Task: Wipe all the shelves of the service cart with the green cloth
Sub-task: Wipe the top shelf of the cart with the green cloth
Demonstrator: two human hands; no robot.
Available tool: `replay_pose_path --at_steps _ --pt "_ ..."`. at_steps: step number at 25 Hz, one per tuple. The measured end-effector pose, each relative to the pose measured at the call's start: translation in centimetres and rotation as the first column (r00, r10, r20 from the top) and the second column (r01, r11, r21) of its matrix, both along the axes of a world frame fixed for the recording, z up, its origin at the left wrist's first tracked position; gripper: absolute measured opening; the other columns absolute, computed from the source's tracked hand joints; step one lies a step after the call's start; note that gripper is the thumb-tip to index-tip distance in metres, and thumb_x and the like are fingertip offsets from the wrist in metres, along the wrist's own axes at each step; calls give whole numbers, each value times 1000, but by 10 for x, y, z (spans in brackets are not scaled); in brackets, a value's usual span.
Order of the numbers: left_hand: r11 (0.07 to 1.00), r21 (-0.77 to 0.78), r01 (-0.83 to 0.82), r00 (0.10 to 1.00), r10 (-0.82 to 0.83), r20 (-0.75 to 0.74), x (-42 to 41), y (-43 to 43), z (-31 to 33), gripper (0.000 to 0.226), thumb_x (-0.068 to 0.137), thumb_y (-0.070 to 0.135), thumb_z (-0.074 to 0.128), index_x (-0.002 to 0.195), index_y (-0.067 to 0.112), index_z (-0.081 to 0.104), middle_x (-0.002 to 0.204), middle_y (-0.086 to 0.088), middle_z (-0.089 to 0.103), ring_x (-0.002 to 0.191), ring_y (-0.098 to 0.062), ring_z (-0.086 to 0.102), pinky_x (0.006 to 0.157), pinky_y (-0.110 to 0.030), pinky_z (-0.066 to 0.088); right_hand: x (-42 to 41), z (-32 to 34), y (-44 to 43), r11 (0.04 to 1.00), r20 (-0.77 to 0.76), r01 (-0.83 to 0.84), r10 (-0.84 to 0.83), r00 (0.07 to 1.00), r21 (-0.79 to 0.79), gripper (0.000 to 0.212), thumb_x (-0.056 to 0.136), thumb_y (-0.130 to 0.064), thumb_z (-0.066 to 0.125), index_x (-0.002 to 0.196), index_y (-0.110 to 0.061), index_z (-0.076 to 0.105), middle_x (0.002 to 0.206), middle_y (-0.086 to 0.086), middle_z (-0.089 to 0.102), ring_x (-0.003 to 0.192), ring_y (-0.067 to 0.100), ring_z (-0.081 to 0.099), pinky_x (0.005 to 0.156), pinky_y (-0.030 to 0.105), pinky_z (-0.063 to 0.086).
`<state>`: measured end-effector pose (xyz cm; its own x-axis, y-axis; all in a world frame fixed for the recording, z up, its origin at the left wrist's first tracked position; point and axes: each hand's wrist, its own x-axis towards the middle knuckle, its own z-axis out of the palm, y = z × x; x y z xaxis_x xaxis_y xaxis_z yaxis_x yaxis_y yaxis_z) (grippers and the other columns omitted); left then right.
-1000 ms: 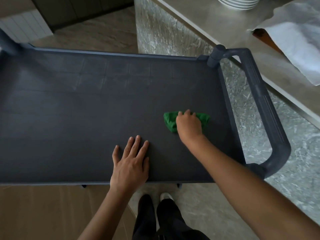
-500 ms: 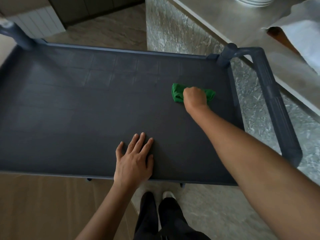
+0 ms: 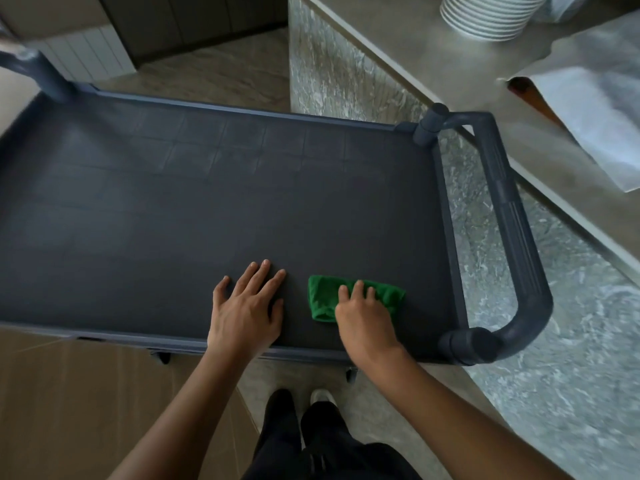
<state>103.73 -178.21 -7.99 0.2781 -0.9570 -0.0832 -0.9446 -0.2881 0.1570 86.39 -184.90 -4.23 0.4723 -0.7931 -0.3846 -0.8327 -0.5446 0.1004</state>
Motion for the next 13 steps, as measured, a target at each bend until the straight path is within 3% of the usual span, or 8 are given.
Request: replay_pose_path --at_steps 3,8,13 --pt "1000 6 1 1000 -1 5 2 0 -1 54 95 49 27 148 38 28 157 8 22 146 -11 13 116 -46 11 2 6 10 998 16 -46 46 999 30 49 96 6 30 144 4 26 145 35 27 128 48 38 99 47 43" --pt "999 -8 32 988 -33 -149 15 -2 1 53 98 38 39 149 31 27 159 10 17 147 -8 7 117 -40 2 17 5 34 999 49 -42 41 998 21 49 96 5 30 145 1 25 145 34 28 128 44 40 98 44 44" --pt "989 -28 144 985 -146 -90 57 6 10 49 99 32 38 147 24 33 159 2 19 147 -14 10 117 -37 12 35 2 48 1000 72 -11 10 997 19 55 95 6 32 147 -6 23 150 27 24 135 41 34 103 44 40"
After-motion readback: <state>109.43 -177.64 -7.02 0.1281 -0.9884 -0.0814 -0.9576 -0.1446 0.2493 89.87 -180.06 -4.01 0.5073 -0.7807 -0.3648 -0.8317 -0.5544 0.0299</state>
